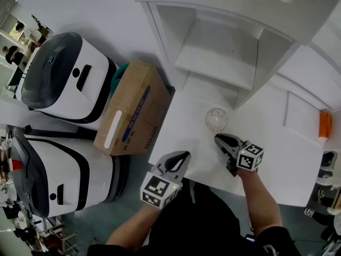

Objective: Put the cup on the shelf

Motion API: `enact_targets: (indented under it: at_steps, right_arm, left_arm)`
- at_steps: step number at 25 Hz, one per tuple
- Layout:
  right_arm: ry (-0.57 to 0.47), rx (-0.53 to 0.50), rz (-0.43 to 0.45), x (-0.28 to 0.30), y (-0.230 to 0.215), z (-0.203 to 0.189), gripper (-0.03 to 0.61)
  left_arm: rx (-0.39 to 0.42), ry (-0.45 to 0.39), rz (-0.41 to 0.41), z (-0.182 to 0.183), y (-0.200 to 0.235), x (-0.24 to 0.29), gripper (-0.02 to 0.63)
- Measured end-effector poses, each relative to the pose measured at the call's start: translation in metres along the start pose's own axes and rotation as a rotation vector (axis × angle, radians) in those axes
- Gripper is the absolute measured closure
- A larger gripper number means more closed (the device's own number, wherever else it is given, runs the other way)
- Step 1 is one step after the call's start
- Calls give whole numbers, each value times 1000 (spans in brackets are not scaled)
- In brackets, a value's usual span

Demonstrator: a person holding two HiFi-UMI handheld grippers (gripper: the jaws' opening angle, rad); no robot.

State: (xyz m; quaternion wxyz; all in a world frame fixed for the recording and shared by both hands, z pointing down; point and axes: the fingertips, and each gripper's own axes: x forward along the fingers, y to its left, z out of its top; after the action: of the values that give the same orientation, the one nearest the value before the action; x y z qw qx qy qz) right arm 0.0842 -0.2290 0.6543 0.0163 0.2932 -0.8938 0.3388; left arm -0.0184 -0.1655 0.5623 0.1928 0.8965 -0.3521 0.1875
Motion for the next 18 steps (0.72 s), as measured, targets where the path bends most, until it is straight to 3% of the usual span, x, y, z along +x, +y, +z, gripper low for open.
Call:
enact_targets:
  at_steps: [4,9,18]
  right_arm:
    - [61,-92,-43,5,-3,-4,535]
    - [61,-55,-69,7,-14,-4,535]
    - [8,-12,57,11,6,4,538]
  left_arm:
    - [-4,8,-1,-4,-5,1,597]
    - [9,12,-13,-7,-14,4,597]
    - [18,10,11,-2,-15,-5,597]
